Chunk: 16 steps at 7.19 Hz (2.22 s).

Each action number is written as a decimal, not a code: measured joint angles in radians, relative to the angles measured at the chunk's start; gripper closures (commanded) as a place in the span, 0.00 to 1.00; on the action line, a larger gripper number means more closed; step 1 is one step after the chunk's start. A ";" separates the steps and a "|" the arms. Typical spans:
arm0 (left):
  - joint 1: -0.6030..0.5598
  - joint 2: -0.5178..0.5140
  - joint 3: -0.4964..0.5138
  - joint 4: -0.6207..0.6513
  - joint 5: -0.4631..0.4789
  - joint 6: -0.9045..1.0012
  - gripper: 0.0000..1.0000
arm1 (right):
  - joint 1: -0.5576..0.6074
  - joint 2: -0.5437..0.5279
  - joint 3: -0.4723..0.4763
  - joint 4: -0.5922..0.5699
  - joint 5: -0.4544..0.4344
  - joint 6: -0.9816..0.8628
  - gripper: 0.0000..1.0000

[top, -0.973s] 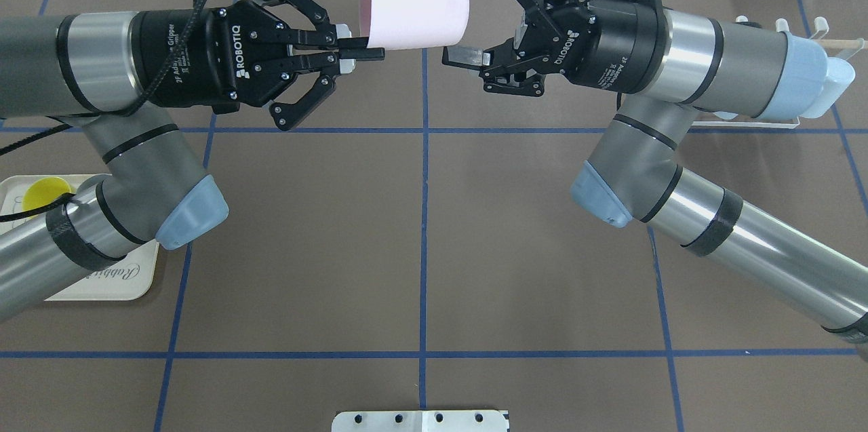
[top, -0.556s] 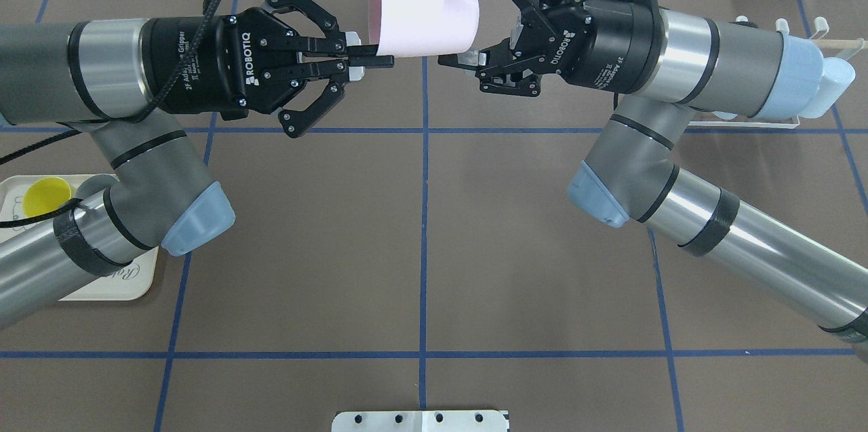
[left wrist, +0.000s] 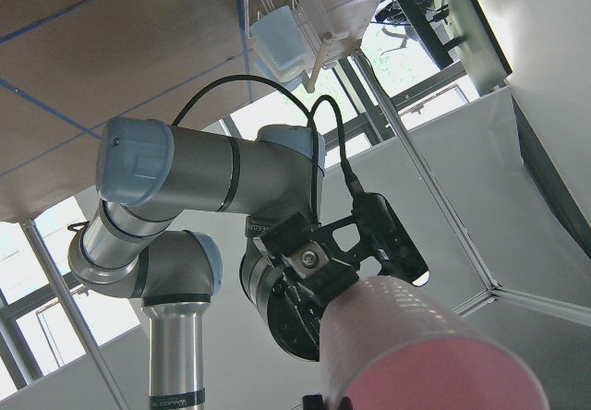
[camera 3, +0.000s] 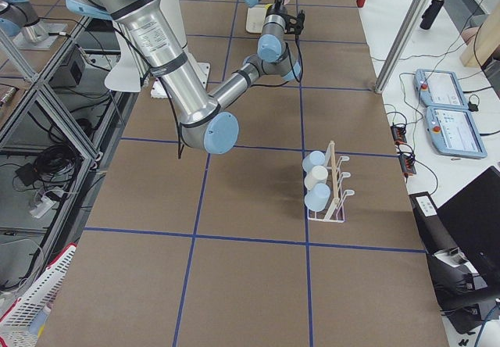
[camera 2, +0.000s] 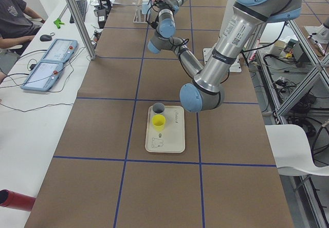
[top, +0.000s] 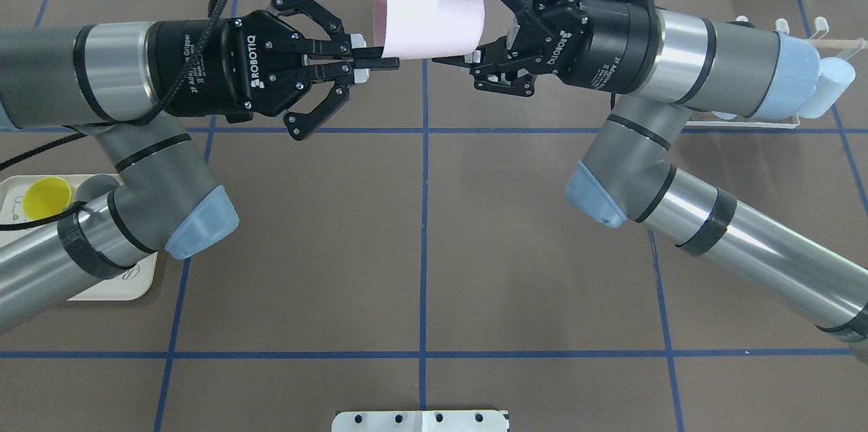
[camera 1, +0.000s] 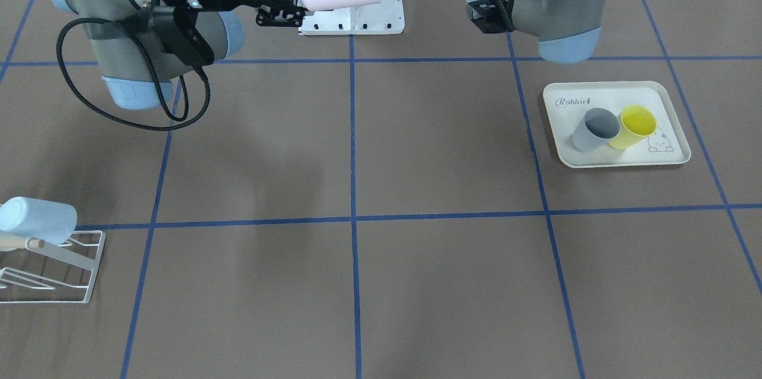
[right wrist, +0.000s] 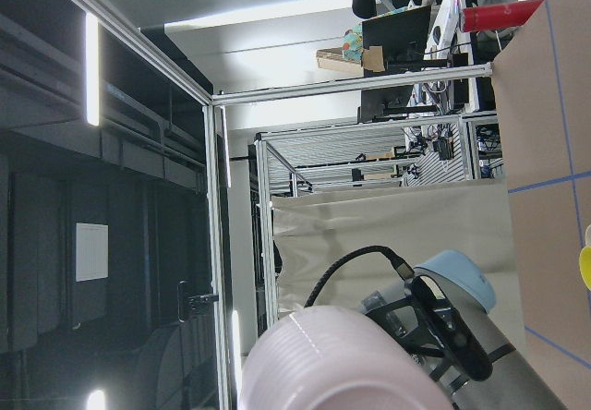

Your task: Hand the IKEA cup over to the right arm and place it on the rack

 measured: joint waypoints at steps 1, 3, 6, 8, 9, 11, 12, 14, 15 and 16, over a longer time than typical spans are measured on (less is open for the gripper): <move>0.000 0.000 0.000 -0.001 0.000 0.000 1.00 | 0.000 0.000 -0.012 0.024 0.000 0.000 0.58; 0.001 0.003 0.000 -0.002 -0.001 0.005 0.01 | 0.001 -0.001 -0.039 0.068 -0.002 0.000 0.61; 0.001 0.006 0.000 0.000 0.001 0.010 0.00 | 0.002 0.000 -0.043 0.078 0.000 0.000 0.61; -0.016 0.013 -0.006 0.000 -0.002 0.033 0.00 | 0.007 -0.002 -0.038 0.079 0.000 0.001 0.61; -0.042 0.028 -0.009 0.000 -0.007 0.063 0.00 | 0.014 -0.007 -0.035 0.078 0.000 0.001 0.60; -0.096 0.089 -0.011 0.007 -0.031 0.176 0.00 | 0.036 -0.017 -0.046 0.060 0.002 -0.046 0.60; -0.120 0.107 -0.010 0.041 -0.077 0.273 0.00 | 0.043 -0.026 -0.060 0.022 0.006 -0.111 0.60; -0.185 0.117 -0.011 0.222 -0.226 0.552 0.00 | 0.050 -0.041 -0.074 -0.135 0.027 -0.286 0.60; -0.231 0.119 -0.010 0.318 -0.280 0.679 0.00 | 0.066 -0.043 -0.076 -0.229 0.055 -0.372 0.61; -0.277 0.128 -0.010 0.411 -0.318 0.797 0.00 | 0.095 -0.044 -0.073 -0.338 0.101 -0.468 0.61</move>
